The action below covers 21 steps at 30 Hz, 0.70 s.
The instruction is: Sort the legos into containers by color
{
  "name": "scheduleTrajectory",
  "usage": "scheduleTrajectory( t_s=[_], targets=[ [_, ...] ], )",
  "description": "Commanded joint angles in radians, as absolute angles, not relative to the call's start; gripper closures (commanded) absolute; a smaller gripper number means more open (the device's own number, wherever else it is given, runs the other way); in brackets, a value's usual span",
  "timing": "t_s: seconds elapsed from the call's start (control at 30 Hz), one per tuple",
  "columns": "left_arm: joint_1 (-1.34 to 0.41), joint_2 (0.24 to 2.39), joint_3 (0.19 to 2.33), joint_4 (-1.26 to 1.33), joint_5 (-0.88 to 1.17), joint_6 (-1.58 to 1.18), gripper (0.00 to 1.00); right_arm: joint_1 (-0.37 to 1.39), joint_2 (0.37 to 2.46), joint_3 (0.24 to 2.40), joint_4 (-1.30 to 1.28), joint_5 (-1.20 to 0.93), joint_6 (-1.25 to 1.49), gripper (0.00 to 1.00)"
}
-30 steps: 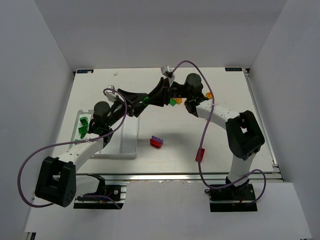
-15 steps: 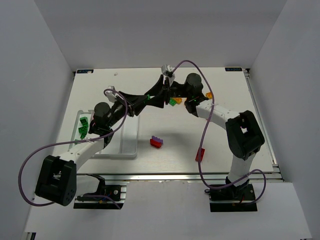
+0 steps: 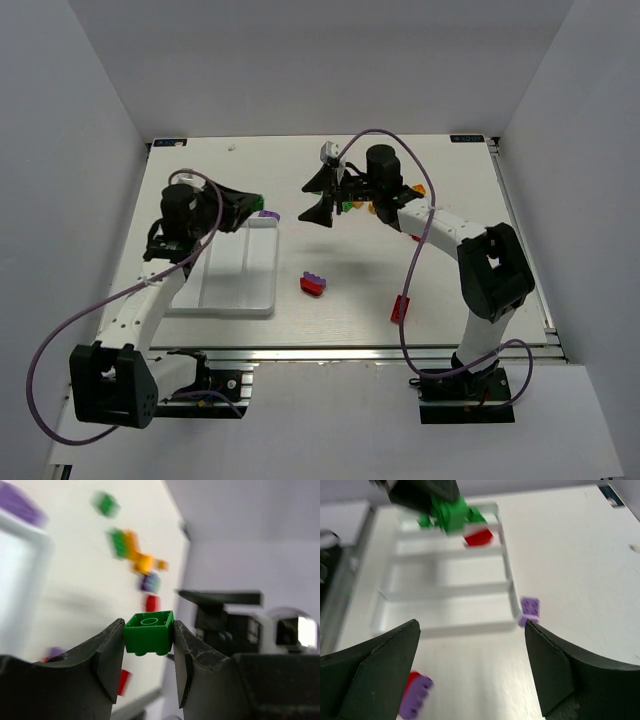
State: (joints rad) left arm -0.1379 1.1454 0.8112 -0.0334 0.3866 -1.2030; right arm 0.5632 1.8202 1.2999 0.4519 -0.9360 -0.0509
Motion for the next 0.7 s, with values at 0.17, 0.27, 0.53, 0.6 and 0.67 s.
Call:
scheduleTrajectory(
  t_s=[0.17, 0.27, 0.53, 0.6, 0.67],
  targets=[
    [0.152, 1.120, 0.942, -0.793, 0.020, -0.712, 0.82, 0.519, 1.763, 1.373, -0.214, -0.793, -0.776, 0.11],
    [0.216, 1.164, 0.951, -0.862, -0.124, -0.605, 0.84, 0.508, 1.747, 1.356, -0.275, -0.811, -0.813, 0.24],
    [0.365, 1.297, 0.971, -0.793, -0.215, -0.480, 0.86, 0.502, 1.720, 1.322, -0.236, -0.827, -0.738, 0.64],
    [0.397, 1.328, 0.994, -0.770, -0.219, -0.457, 0.86, 0.495, 1.715, 1.321, -0.226, -0.828, -0.733, 0.63],
    [0.419, 1.373, 1.003, -0.752, -0.219, -0.443, 0.86, 0.483, 1.715, 1.321, -0.221, -0.830, -0.724, 0.62]
  ],
)
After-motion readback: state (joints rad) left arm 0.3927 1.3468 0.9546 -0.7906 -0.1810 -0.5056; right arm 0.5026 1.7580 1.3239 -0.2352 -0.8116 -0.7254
